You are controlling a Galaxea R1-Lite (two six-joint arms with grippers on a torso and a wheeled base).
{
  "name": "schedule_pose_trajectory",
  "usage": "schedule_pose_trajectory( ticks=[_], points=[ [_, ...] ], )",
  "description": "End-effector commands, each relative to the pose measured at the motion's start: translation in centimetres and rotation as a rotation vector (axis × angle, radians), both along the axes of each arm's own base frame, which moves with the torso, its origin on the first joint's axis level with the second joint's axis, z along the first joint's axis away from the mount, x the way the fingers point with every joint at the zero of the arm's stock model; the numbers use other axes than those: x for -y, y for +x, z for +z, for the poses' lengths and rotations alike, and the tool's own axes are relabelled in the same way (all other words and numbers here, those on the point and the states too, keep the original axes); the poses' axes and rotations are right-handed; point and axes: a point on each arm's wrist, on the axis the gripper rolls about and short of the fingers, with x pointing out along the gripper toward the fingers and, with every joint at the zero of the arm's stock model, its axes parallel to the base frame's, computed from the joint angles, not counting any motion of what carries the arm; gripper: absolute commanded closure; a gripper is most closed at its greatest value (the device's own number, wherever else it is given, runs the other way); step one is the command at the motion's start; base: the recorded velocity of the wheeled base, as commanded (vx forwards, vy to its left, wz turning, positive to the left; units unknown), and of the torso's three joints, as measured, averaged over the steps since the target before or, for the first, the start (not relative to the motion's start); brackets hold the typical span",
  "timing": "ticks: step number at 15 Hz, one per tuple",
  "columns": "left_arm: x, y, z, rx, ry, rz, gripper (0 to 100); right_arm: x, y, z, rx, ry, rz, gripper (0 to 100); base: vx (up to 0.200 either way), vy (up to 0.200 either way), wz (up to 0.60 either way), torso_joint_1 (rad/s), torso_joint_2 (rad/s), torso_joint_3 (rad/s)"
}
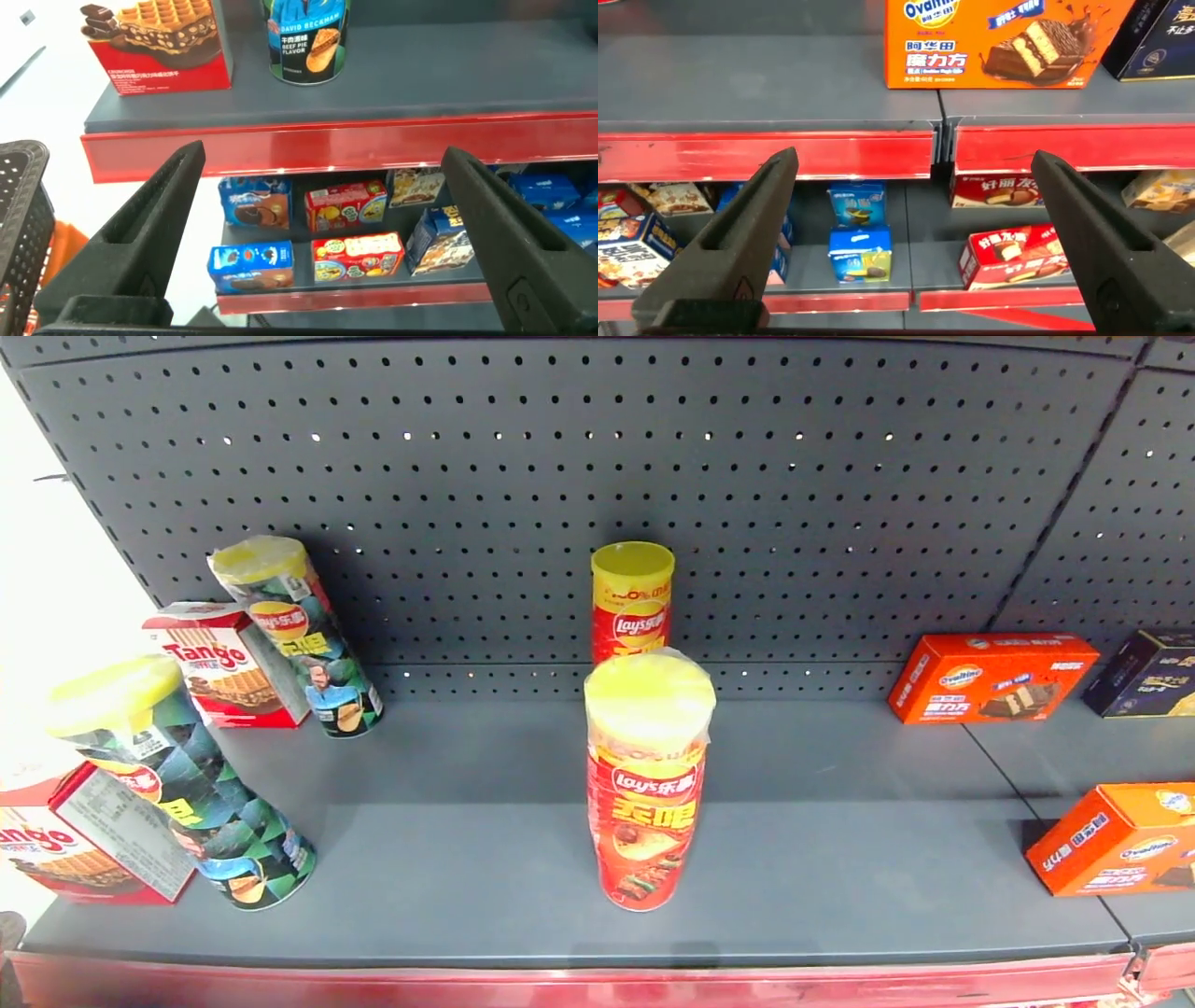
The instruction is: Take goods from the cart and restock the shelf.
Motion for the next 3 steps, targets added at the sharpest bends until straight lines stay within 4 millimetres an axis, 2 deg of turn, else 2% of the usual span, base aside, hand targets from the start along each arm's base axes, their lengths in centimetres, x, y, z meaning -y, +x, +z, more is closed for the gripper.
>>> schedule_pose_trajectory(
  ticks=[1, 3],
  points=[
    [0.00, 0.00, 0.00, 0.001, 0.000, 0.000, 0, 0.00, 0.00, 0.00, 0.000, 0.000, -0.001, 0, 0.000, 0.000, 0.00, 0.000, 0.00, 0.000],
    [0.00, 0.00, 0.00, 0.001, 0.000, 0.000, 0, 0.00, 0.01, 0.01, -0.001, -0.002, 0.001, 0, 0.000, 0.000, 0.00, 0.000, 0.00, 0.000]
  ],
)
